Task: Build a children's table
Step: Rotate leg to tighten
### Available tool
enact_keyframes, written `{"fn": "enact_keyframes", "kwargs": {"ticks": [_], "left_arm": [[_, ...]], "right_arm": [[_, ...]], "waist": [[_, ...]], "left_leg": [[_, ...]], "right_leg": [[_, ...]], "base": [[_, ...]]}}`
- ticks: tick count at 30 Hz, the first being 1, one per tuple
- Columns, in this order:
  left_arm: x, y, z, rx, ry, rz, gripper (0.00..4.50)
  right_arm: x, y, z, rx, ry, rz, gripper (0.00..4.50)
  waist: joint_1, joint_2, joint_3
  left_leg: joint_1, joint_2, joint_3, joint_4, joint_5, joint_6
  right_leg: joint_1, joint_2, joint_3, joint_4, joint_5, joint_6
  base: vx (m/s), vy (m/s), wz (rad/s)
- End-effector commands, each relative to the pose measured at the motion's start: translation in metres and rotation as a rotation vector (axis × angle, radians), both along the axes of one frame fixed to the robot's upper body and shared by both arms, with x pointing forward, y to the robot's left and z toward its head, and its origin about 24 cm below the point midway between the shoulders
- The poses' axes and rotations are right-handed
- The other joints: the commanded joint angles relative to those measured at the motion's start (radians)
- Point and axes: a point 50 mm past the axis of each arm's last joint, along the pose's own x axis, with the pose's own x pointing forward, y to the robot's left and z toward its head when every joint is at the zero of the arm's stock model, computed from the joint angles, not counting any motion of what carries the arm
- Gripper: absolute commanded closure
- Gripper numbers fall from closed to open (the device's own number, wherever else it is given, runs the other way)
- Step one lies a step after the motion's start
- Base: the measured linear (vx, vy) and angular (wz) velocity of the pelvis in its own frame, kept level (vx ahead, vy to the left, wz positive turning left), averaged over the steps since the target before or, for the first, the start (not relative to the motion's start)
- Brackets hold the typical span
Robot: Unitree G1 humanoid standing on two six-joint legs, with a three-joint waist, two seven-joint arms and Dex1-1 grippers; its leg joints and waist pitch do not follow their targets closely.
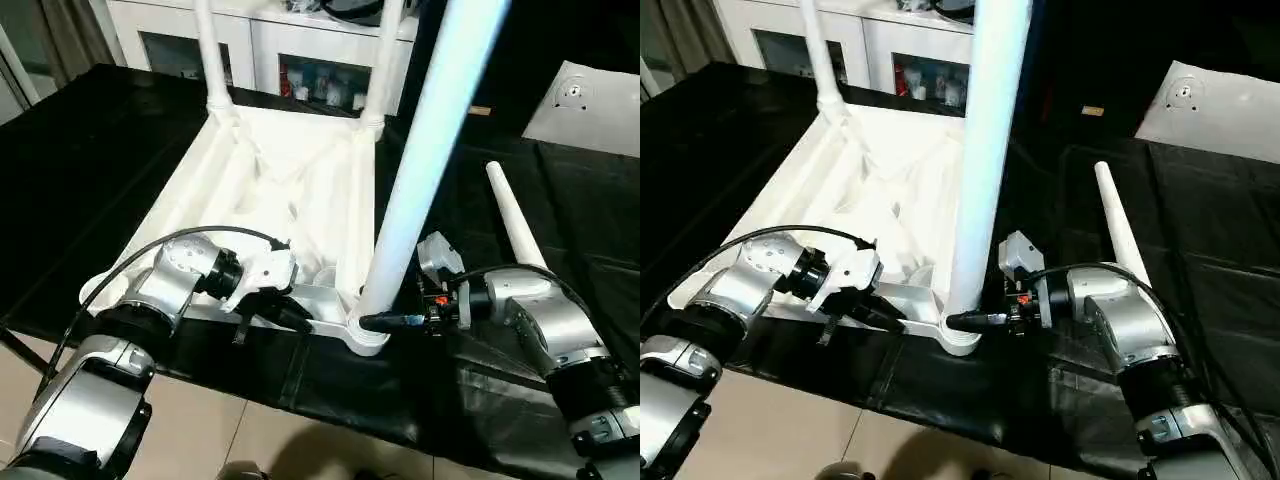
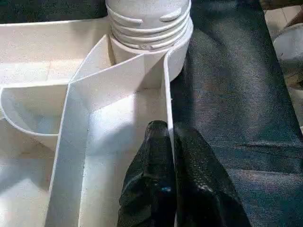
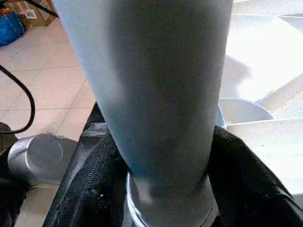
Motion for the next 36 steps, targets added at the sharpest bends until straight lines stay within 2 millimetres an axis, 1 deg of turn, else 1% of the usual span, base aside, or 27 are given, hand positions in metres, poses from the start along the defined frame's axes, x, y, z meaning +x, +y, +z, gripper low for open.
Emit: {"fn": "enact_keyframes", "kwargs": {"ticks": [1, 3, 5, 8, 9, 10, 11, 12, 14, 15, 16, 17, 18, 19, 20, 21, 22, 23, 24, 25, 26, 27, 30, 32, 34, 35, 36], "left_arm": [[-0.001, -0.007, 0.001, 0.031, 0.002, -0.060, 4.50], [0.002, -0.008, 0.002, 0.006, -0.014, -0.007, 4.50], [0.011, -0.010, 0.004, -0.026, -0.054, 0.141, 4.50], [0.017, -0.023, 0.006, -0.119, -0.048, 0.325, 4.50], [0.018, -0.025, 0.007, -0.135, -0.047, 0.352, 4.50], [0.019, -0.029, 0.007, -0.150, -0.051, 0.380, 4.50], [0.020, -0.033, 0.008, -0.169, -0.053, 0.417, 4.50], [0.021, -0.037, 0.008, -0.188, -0.048, 0.446, 4.50], [0.024, -0.055, 0.009, -0.241, -0.047, 0.566, 4.50], [0.024, -0.055, 0.009, -0.241, -0.047, 0.566, 4.50], [0.026, -0.067, 0.010, -0.258, -0.064, 0.640, 4.50], [0.027, -0.071, 0.011, -0.266, -0.072, 0.669, 4.50], [0.027, -0.074, 0.012, -0.271, -0.075, 0.684, 4.50], [0.028, -0.080, 0.013, -0.284, -0.078, 0.717, 4.50], [0.030, -0.091, 0.016, -0.310, -0.094, 0.779, 4.50], [0.030, -0.101, 0.019, -0.325, -0.112, 0.819, 4.50], [0.030, -0.101, 0.019, -0.325, -0.113, 0.820, 4.50], [0.030, -0.106, 0.020, -0.329, -0.133, 0.842, 4.50], [0.029, -0.108, 0.020, -0.329, -0.138, 0.843, 4.50], [0.029, -0.110, 0.020, -0.329, -0.139, 0.841, 4.50], [0.029, -0.111, 0.020, -0.330, -0.141, 0.842, 4.50], [0.028, -0.112, 0.020, -0.324, -0.155, 0.838, 4.50], [0.028, -0.111, 0.018, -0.315, -0.164, 0.824, 4.50], [0.030, -0.104, 0.016, -0.300, -0.183, 0.821, 4.50], [0.031, -0.099, 0.016, -0.295, -0.194, 0.810, 4.50], [0.031, -0.097, 0.015, -0.294, -0.195, 0.803, 4.50], [0.031, -0.095, 0.015, -0.296, -0.199, 0.784, 4.50]], "right_arm": [[-0.005, 0.001, -0.003, 0.018, 0.036, 0.026, 2.44], [-0.006, 0.003, -0.005, 0.025, 0.036, -0.013, 2.47], [-0.004, 0.009, -0.011, 0.025, 0.043, -0.156, 2.48], [-0.001, 0.025, -0.020, 0.049, 0.020, -0.343, 2.48], [0.000, 0.029, -0.022, 0.047, 0.020, -0.374, 2.48], [0.000, 0.033, -0.023, 0.052, 0.017, -0.400, 2.48], [0.000, 0.038, -0.025, 0.068, 0.033, -0.430, 2.49], [0.001, 0.043, -0.027, 0.073, 0.043, -0.467, 2.50], [0.002, 0.065, -0.034, 0.087, 0.069, -0.582, 2.50], [0.002, 0.065, -0.034, 0.087, 0.069, -0.582, 2.50], [0.006, 0.078, -0.039, 0.072, 0.073, -0.676, 2.50], [0.009, 0.082, -0.040, 0.065, 0.076, -0.725, 2.50], [0.010, 0.083, -0.041, 0.061, 0.077, -0.753, 2.51], [0.014, 0.087, -0.042, 0.048, 0.083, -0.819, 2.51], [0.021, 0.091, -0.043, 0.032, 0.091, -0.936, 2.51], [0.027, 0.094, -0.042, 0.021, 0.089, -1.021, 2.51], [0.028, 0.094, -0.041, 0.020, 0.088, -1.024, 2.51], [0.031, 0.095, -0.040, 0.008, 0.078, -1.075, 2.51], [0.033, 0.096, -0.038, 0.019, 0.078, -1.090, 2.51], [0.033, 0.097, -0.037, 0.028, 0.080, -1.098, 2.51], [0.034, 0.097, -0.036, 0.036, 0.073, -1.103, 2.51], [0.036, 0.097, -0.033, 0.055, 0.057, -1.121, 2.51], [0.038, 0.093, -0.030, 0.084, 0.056, -1.153, 1.79], [0.040, 0.085, -0.029, 0.110, 0.056, -1.202, 1.59], [0.040, 0.078, -0.028, 0.102, 0.019, -1.216, 1.37], [0.040, 0.074, -0.027, 0.096, 0.000, -1.225, 1.37], [0.039, 0.069, -0.026, 0.095, -0.028, -1.229, 1.25]], "waist": [[-0.006, -0.007, -0.079], [-0.007, -0.006, -0.078], [-0.007, -0.002, -0.075], [-0.020, -0.003, -0.068], [-0.024, -0.001, -0.065], [-0.038, -0.001, -0.064], [-0.053, 0.006, -0.064], [-0.053, 0.006, -0.064], [-0.091, 0.025, -0.064], [-0.098, 0.029, -0.063], [-0.108, 0.031, -0.062], [-0.117, 0.027, -0.053], [-0.124, 0.024, -0.051], [-0.134, 0.025, -0.050], [-0.142, 0.028, -0.055], [-0.145, 0.030, -0.059], [-0.151, 0.033, -0.059], [-0.155, 0.032, -0.056], [-0.157, 0.029, -0.057], [-0.154, 0.026, -0.061], [-0.152, 0.026, -0.064], [-0.147, 0.027, -0.066], [-0.141, 0.030, -0.074], [-0.136, 0.033, -0.082], [-0.134, 0.025, -0.093], [-0.131, 0.021, -0.096], [-0.131, 0.021, -0.096]], "left_leg": [[-0.012, 0.041, 0.000, -0.065, -0.046, 0.065], [-0.009, 0.042, 0.000, -0.066, -0.053, 0.060], [-0.006, 0.043, -0.002, -0.068, -0.064, 0.047], [0.000, 0.032, 0.000, -0.069, -0.118, 0.017], [0.003, 0.027, -0.001, -0.067, -0.135, 0.011], [0.001, 0.026, -0.002, -0.065, -0.153, 0.010], [0.009, 0.031, -0.005, -0.065, -0.183, 0.016], [0.009, 0.031, -0.005, -0.065, -0.183, 0.016], [0.006, 0.070, -0.025, -0.078, -0.268, 0.020], [0.004, 0.082, -0.031, -0.085, -0.303, 0.020], [0.006, 0.096, -0.038, -0.096, -0.366, 0.020], [0.018, 0.085, -0.033, -0.095, -0.416, 0.010], [0.026, 0.075, -0.031, -0.087, -0.429, 0.006], [0.036, 0.054, -0.025, -0.068, -0.408, 0.003], [0.027, 0.056, -0.027, -0.065, -0.378, 0.007], [0.021, 0.062, -0.031, -0.069, -0.372, 0.011], [0.013, 0.076, -0.037, -0.080, -0.389, 0.025], [0.021, 0.069, -0.032, -0.080, -0.400, 0.031], [0.023, 0.058, -0.028, -0.075, -0.386, 0.030], [0.020, 0.038, -0.021, -0.066, -0.331, 0.034], [0.018, 0.032, -0.018, -0.065, -0.300, 0.038], [0.012, 0.033, -0.016, -0.069, -0.253, 0.047], [0.002, 0.046, -0.019, -0.077, -0.184, 0.061], [-0.004, 0.048, -0.020, -0.077, -0.123, 0.068], [-0.017, 0.042, -0.019, -0.070, -0.057, 0.081], [-0.018, 0.037, -0.014, -0.064, -0.012, 0.101], [-0.018, 0.037, -0.014, -0.064, -0.012, 0.101]], "right_leg": [[0.078, -0.076, 0.070, -0.078, -0.392, 0.001], [0.076, -0.076, 0.069, -0.081, -0.401, 0.006], [0.074, -0.076, 0.068, -0.085, -0.413, 0.008], [0.073, -0.076, 0.056, -0.109, -0.523, 0.051], [0.069, -0.075, 0.046, -0.121, -0.567, 0.068], [0.073, -0.072, 0.034, -0.130, -0.595, 0.090], [0.074, -0.072, 0.021, -0.145, -0.609, 0.099], [0.074, -0.072, 0.021, -0.145, -0.609, 0.099], [0.093, -0.081, -0.001, -0.146, -0.541, 0.072], [0.100, -0.081, -0.002, -0.142, -0.518, 0.066], [0.103, -0.083, 0.010, -0.127, -0.482, 0.057], [0.091, -0.084, 0.009, -0.137, -0.516, 0.049], [0.087, -0.086, 0.003, -0.147, -0.558, 0.055], [0.084, -0.092, -0.016, -0.170, -0.621, 0.073], [0.095, -0.093, -0.025, -0.173, -0.619, 0.086], [0.102, -0.093, -0.024, -0.166, -0.597, 0.089], [0.104, -0.089, -0.008, -0.151, -0.551, 0.083], [0.092, -0.089, 0.001, -0.152, -0.549, 0.077], [0.088, -0.091, 0.001, -0.156, -0.561, 0.073], [0.089, -0.097, -0.002, -0.163, -0.576, 0.070], [0.089, -0.096, -0.001, -0.164, -0.571, 0.070], [0.091, -0.095, 0.004, -0.158, -0.543, 0.062], [0.096, -0.092, 0.018, -0.136, -0.430, 0.018], [0.096, -0.091, 0.030, -0.113, -0.348, -0.030], [0.099, -0.087, 0.044, -0.088, -0.270, -0.053], [0.093, -0.085, 0.052, -0.077, -0.222, -0.076], [0.093, -0.085, 0.052, -0.077, -0.222, -0.076]], "base": [[0.000, 0.000, 0.00], [0.000, 0.000, 0.00], [0.000, 0.000, 0.00], [0.000, 0.000, 0.00], [0.000, 0.000, 0.00], [-0.052, 0.014, -0.03], [0.000, 0.000, 0.00], [0.000, 0.000, 0.00], [0.000, 0.000, 0.00], [0.000, 0.000, 0.00], [0.000, 0.000, 0.00], [0.000, 0.000, 0.00], [0.000, 0.000, 0.00], [0.000, 0.000, 0.00], [0.000, 0.000, 0.00], [0.000, 0.000, 0.00], [0.000, 0.000, 0.00], [0.000, 0.000, 0.00], [0.000, 0.000, 0.00], [0.000, 0.000, 0.00], [0.000, 0.000, 0.00], [0.000, 0.000, 0.00], [0.000, 0.000, 0.00], [0.000, 0.000, 0.00], [0.000, 0.000, 0.00], [0.000, 0.000, 0.00], [0.000, 0.000, 0.00]]}}
